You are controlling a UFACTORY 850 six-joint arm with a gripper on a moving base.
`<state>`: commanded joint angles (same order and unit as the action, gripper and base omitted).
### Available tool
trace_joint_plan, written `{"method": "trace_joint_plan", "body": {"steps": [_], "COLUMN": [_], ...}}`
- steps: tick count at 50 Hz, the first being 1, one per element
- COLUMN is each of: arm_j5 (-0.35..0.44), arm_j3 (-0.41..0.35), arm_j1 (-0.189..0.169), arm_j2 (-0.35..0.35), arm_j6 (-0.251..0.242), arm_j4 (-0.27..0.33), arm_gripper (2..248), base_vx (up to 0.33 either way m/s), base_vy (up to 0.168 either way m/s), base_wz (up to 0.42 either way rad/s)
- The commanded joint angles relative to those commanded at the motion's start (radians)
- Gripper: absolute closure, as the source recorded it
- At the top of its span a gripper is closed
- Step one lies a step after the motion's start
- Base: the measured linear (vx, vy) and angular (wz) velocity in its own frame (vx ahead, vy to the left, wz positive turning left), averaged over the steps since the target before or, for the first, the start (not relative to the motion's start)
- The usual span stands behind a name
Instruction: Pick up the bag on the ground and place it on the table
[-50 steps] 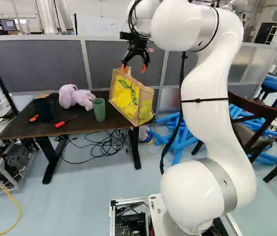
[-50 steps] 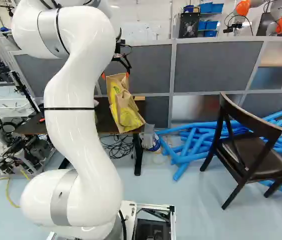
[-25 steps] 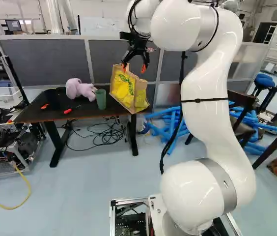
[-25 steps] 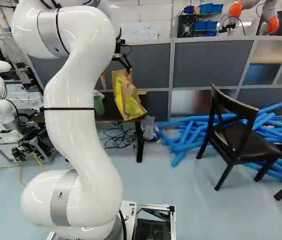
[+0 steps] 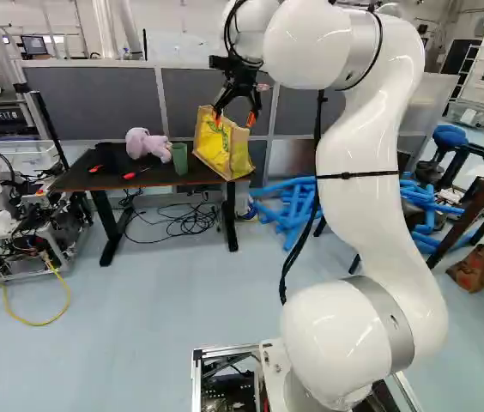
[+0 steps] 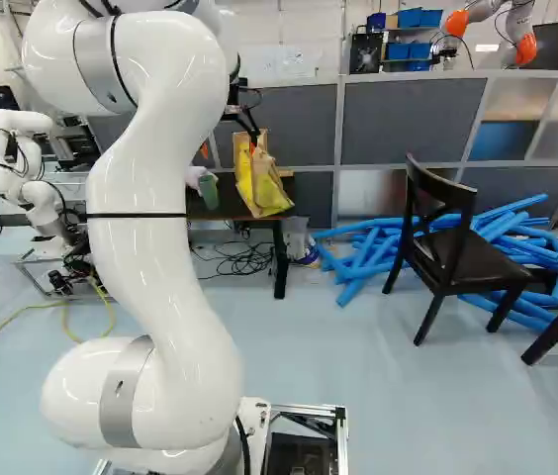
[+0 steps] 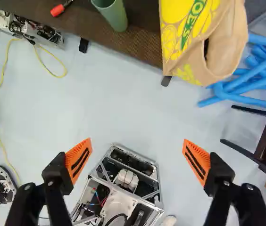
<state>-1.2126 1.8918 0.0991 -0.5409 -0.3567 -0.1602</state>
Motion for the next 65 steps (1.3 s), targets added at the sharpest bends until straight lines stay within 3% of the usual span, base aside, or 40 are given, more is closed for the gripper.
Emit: {"method": "trace_joint_plan", "body": {"steps": [43,65], "arm_j5": [0.003,0.046], "arm_j3": [-0.002,-0.040], "arm_j1": [0.000,-0.002], "arm_j2": [0.001,0.018], "arm_j6": [0.000,0.008], "arm_j4": [0.000,0.004], "arm_gripper": [3,3], "base_vx": [-0.017,0.000], "base_vy": [0.000,0.000], "base_wz": [0.001,0.000]}}
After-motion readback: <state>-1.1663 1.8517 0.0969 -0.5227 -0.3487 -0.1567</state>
